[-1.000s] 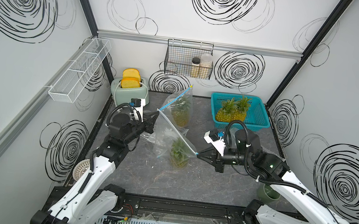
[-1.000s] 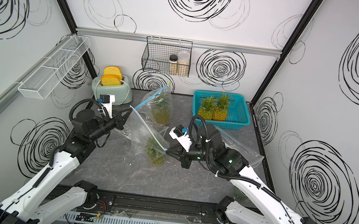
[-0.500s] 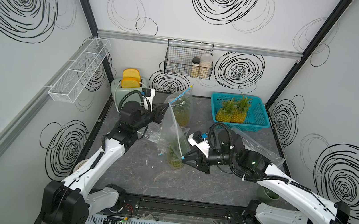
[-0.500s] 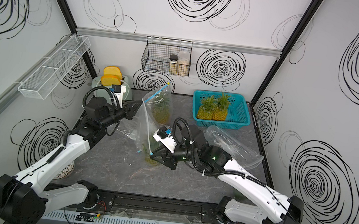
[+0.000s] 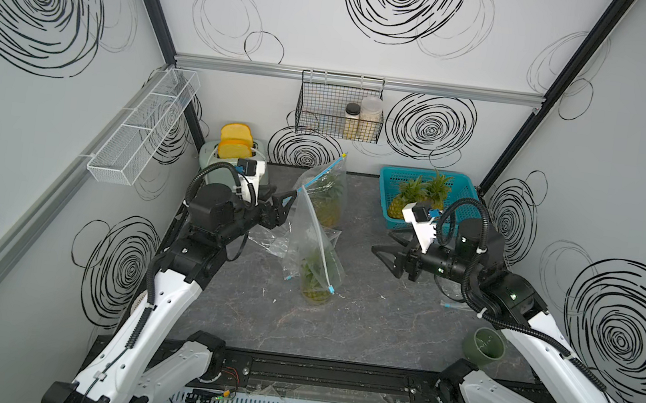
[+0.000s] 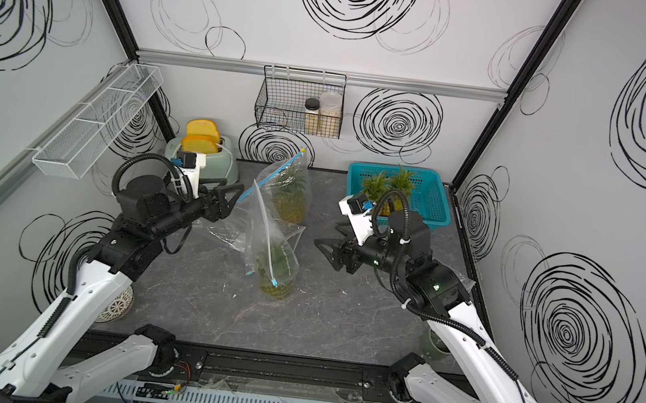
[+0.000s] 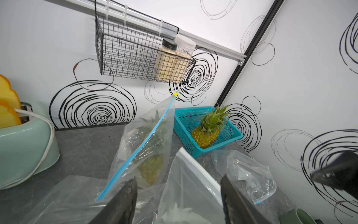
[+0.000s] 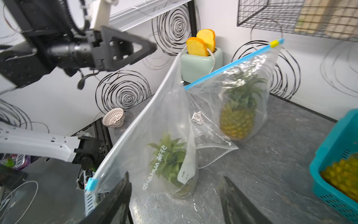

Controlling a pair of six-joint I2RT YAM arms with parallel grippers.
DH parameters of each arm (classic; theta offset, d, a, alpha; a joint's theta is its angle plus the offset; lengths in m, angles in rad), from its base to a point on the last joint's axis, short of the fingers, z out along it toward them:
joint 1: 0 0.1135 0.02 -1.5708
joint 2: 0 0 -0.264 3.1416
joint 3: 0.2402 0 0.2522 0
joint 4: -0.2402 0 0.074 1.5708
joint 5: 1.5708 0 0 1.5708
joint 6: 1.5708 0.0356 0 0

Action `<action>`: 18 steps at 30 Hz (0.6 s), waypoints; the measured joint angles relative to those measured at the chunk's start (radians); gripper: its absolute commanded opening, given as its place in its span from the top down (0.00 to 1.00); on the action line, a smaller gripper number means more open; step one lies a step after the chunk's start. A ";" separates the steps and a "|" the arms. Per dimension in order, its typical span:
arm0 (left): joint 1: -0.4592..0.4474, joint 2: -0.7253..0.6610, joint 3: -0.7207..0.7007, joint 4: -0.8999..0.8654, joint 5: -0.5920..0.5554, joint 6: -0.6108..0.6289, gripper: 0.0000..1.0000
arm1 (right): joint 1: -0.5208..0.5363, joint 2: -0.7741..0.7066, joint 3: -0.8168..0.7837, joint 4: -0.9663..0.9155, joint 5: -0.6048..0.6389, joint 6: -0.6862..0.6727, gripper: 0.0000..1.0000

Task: Open the zip-top bag and take out the pineapple
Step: Unzip the zipper on the zipper food storage bag, then open the zipper of the food storage bag at the center of the board.

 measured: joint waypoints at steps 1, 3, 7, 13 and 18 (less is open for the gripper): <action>-0.024 -0.022 -0.031 -0.013 -0.006 -0.005 0.27 | -0.031 0.025 -0.011 0.018 -0.027 0.005 0.24; -0.085 -0.063 -0.107 -0.031 -0.027 -0.027 0.26 | -0.066 0.080 -0.042 0.057 -0.082 0.019 0.24; -0.214 -0.082 -0.232 -0.044 -0.065 -0.072 0.25 | -0.084 0.231 -0.098 0.129 -0.183 0.057 0.24; -0.316 -0.024 -0.290 0.003 -0.109 -0.120 0.24 | -0.012 0.325 -0.112 0.231 -0.251 0.098 0.23; -0.323 0.022 -0.297 0.066 -0.126 -0.133 0.27 | 0.066 0.400 -0.112 0.326 -0.275 0.138 0.25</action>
